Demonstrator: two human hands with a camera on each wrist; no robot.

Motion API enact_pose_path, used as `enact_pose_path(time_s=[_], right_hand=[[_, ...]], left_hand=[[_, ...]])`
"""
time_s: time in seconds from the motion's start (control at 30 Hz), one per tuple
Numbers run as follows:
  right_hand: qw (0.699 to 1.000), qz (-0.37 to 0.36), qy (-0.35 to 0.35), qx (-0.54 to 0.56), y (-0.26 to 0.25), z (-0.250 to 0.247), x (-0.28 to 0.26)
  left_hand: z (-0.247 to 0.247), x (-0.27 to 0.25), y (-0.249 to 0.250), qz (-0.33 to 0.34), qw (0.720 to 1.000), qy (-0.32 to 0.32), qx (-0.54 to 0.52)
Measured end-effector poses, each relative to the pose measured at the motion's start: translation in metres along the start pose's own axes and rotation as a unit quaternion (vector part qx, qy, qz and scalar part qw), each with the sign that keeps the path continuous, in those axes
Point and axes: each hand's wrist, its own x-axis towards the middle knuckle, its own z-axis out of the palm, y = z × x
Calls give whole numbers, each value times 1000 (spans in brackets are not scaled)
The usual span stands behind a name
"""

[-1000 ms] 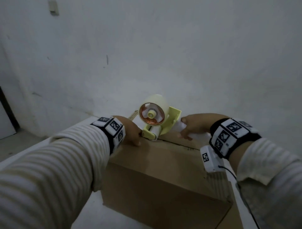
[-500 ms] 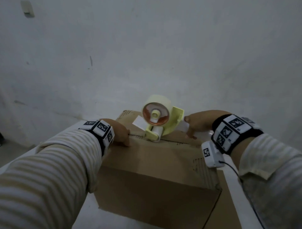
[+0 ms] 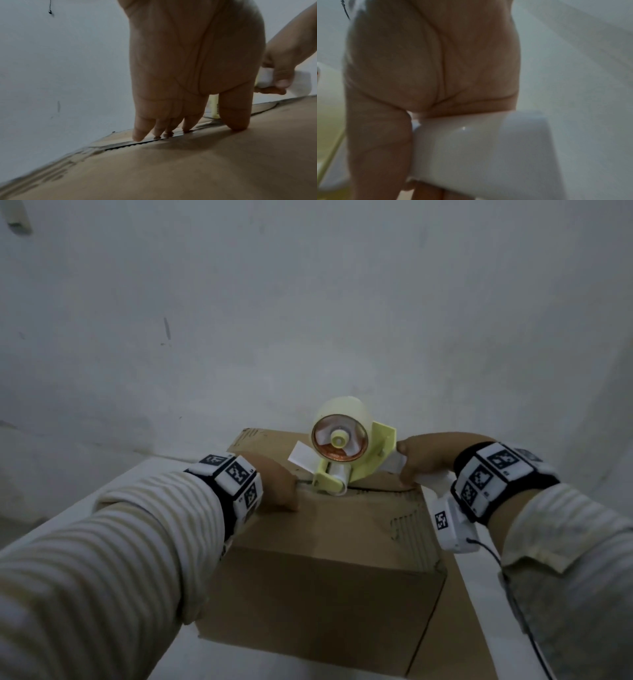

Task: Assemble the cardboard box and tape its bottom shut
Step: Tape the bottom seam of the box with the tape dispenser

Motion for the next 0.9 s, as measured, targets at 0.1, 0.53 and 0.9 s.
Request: enact_pose_path(time_s=[0.1,0.53,0.9], right_hand=[[999,-35,13,13,6,1,-2],[986,-145,19,75,40,18,3],[990,-119,12,72,99,3,-16]], left_hand=[[-4,-1,18,4,1000,11,-26],[-16,9,41,-94,995,-45,8],[-14,10,45,-122,989,-67,46]])
